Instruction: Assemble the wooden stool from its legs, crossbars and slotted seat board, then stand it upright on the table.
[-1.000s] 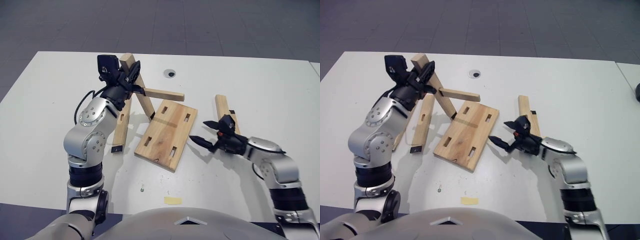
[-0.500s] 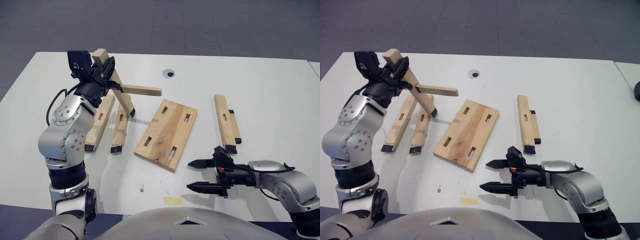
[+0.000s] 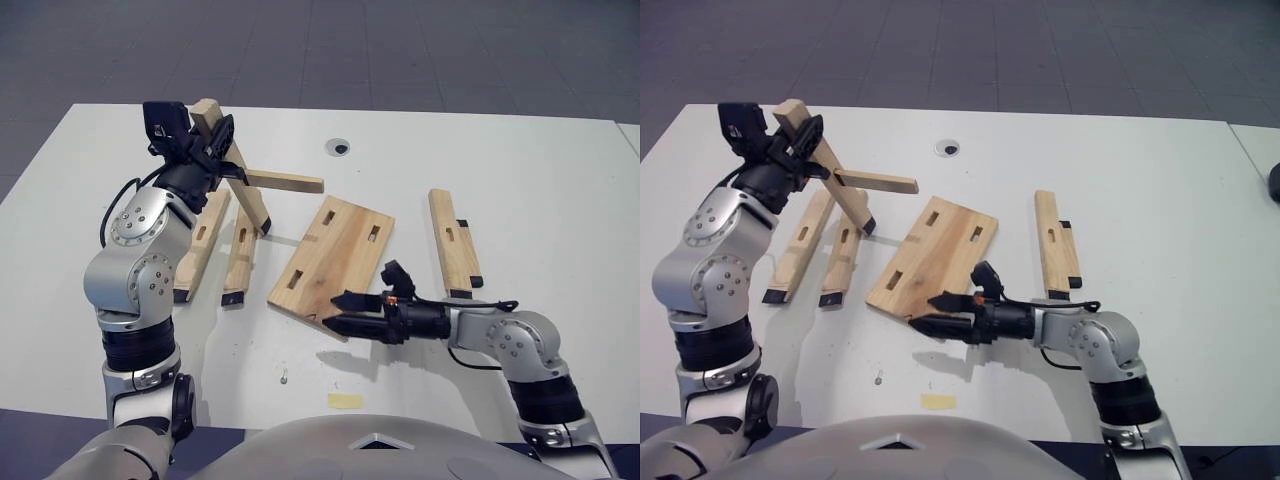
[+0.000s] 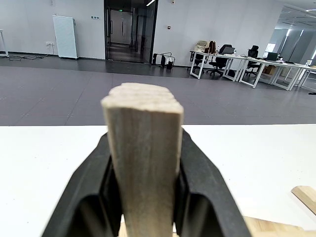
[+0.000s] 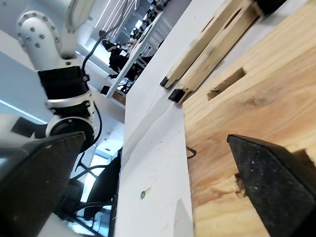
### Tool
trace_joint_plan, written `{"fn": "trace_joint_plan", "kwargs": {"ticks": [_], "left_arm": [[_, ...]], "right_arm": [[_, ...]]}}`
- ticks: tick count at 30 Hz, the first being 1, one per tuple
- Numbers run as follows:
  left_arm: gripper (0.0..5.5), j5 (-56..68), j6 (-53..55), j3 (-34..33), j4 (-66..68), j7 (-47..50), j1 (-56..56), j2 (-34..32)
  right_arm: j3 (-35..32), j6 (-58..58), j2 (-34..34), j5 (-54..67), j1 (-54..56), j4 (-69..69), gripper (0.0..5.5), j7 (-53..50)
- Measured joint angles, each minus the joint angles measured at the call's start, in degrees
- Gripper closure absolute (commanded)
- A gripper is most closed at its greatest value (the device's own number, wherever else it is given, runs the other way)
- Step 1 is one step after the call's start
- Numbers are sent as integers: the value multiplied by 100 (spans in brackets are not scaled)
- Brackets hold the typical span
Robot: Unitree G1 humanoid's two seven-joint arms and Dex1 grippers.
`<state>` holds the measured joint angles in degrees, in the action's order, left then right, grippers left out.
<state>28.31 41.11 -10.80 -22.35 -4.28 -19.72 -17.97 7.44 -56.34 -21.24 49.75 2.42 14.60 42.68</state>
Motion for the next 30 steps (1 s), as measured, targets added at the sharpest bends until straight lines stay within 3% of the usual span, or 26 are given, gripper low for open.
{"fn": "trace_joint_plan", "kwargs": {"ticks": [9, 17, 24, 30], "left_arm": [[448, -5, 3, 34, 15, 30, -47, 147], [448, 68, 7, -110, -169, 161, -228, 353], [448, 400, 99, -386, -611, 170, -178, 367], [448, 758, 368, -466, -965, 245, 92, 405]], "right_arm": [[239, 1446, 356, -910, 269, -634, 10, -142], [175, 1473, 394, -954, 372, -767, 10, 44], [-997, 1287, 194, -404, 85, -30, 10, -353], [-751, 704, -236, -456, -546, 374, 10, -462]]}}
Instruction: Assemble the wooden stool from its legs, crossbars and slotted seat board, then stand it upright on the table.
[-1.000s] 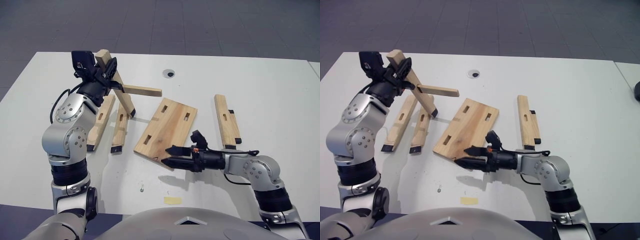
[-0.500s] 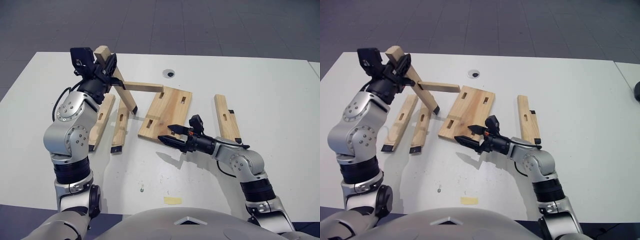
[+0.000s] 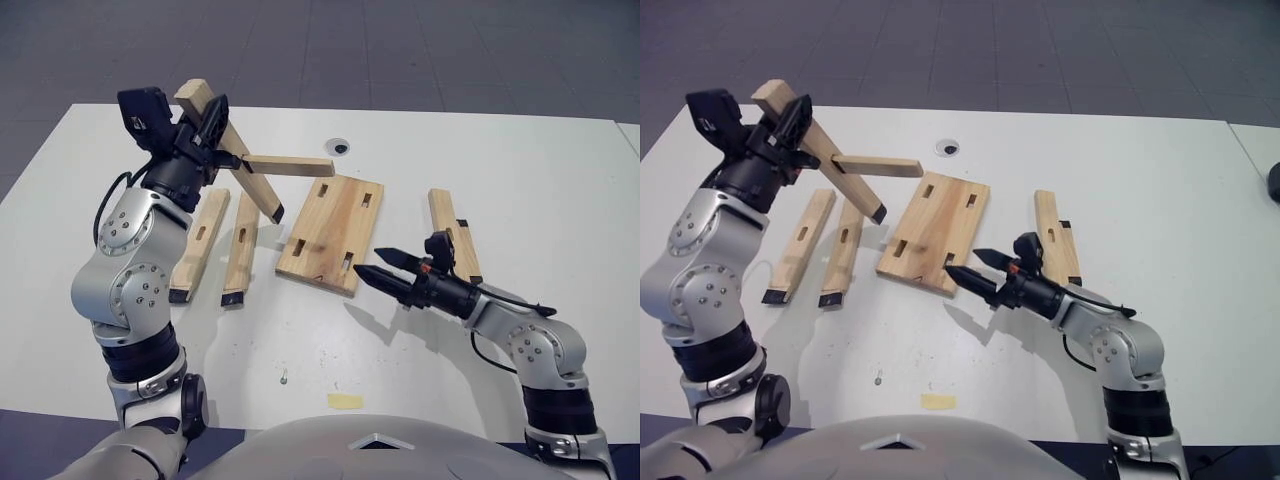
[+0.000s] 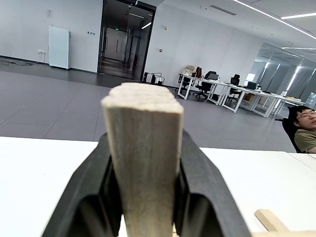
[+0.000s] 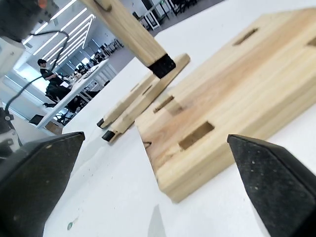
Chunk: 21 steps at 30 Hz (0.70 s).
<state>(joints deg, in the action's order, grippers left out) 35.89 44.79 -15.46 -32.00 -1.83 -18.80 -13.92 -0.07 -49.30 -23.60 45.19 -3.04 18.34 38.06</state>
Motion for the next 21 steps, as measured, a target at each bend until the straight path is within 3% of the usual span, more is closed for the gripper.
{"fn": "trace_joint_plan", "kwargs": {"ticks": [9, 21], "left_arm": [[448, 33, 17, 1, 117, -16, -18, -33], [448, 387, 33, -213, -17, -172, 448, -29]], "right_arm": [[908, -154, 514, -478, 846, -624, 10, -120], [318, -124, 242, -488, 720, -657, 10, -46]]}}
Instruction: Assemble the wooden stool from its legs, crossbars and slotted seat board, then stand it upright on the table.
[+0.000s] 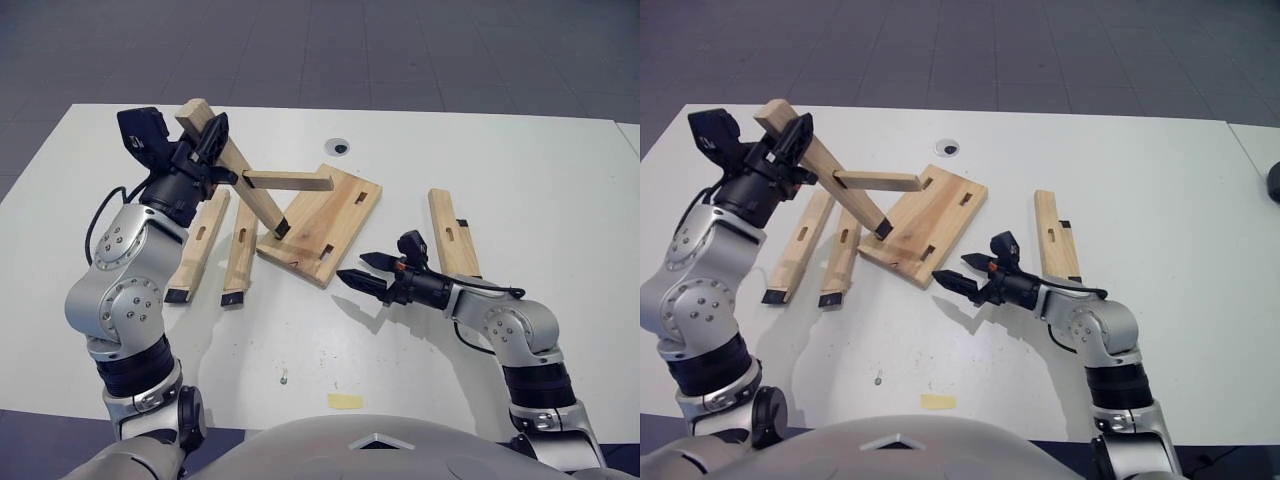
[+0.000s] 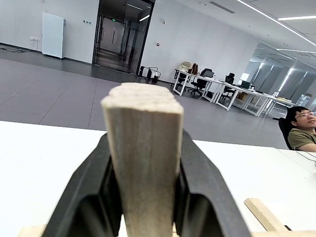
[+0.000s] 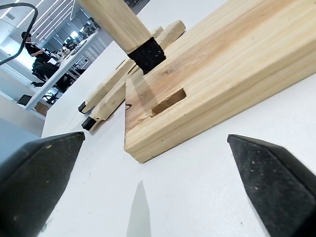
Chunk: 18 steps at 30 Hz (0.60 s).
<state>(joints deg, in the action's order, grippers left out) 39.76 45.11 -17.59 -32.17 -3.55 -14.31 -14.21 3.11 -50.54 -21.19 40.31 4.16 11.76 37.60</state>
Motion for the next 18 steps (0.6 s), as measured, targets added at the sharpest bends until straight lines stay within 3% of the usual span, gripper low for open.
{"fn": "trace_joint_plan", "kwargs": {"ticks": [8, 18], "left_arm": [[448, 26, -167, 43, 117, -435, 85, -394], [448, -472, -1110, 697, 598, -900, 60, -560]], "right_arm": [[-118, 110, 9, -67, -39, -43, 10, -18], [-136, 151, 94, -79, -40, -30, 10, -109]]}}
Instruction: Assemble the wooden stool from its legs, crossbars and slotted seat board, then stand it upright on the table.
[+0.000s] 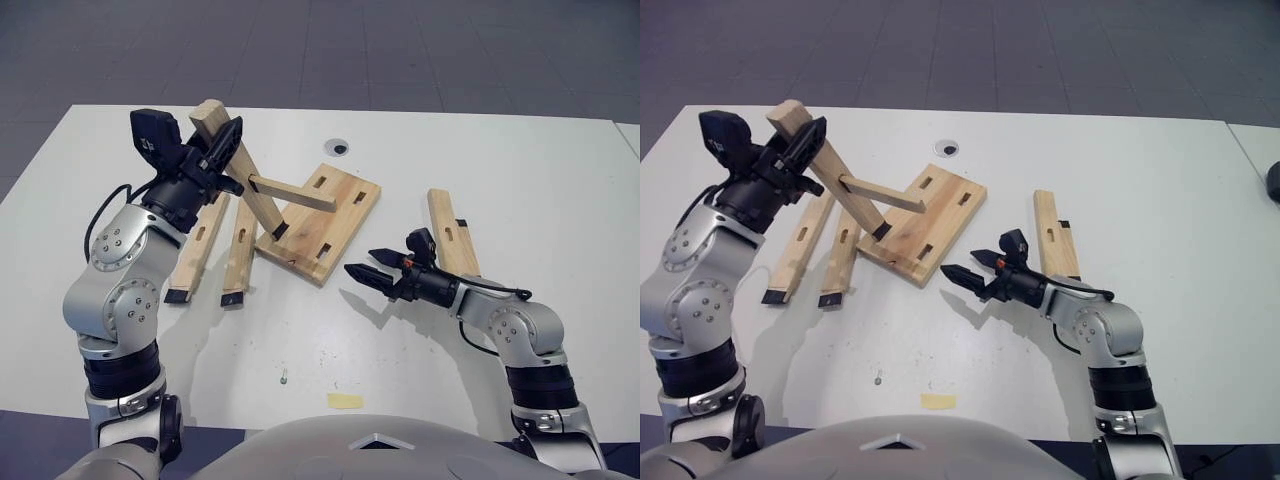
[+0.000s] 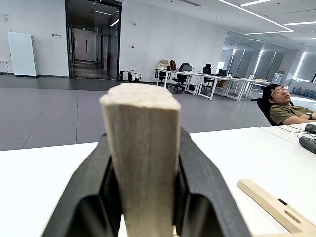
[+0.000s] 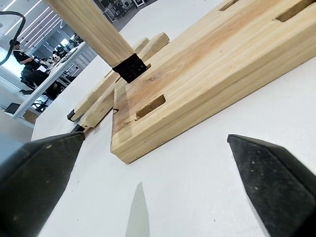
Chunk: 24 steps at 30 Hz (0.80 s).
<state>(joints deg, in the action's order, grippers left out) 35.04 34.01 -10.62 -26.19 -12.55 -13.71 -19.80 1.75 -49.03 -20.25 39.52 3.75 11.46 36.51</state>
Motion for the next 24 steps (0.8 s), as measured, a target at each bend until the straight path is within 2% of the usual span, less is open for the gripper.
{"fn": "trace_joint_plan", "kwargs": {"ticks": [8, 24], "left_arm": [[448, -201, -385, 236, 444, -232, -229, 22], [448, -421, -469, 452, 790, -446, -583, 12]], "right_arm": [[17, 5, 46, -5, 1, 31, 10, -31], [117, 66, 184, -77, -45, 86, 10, -83]]}}
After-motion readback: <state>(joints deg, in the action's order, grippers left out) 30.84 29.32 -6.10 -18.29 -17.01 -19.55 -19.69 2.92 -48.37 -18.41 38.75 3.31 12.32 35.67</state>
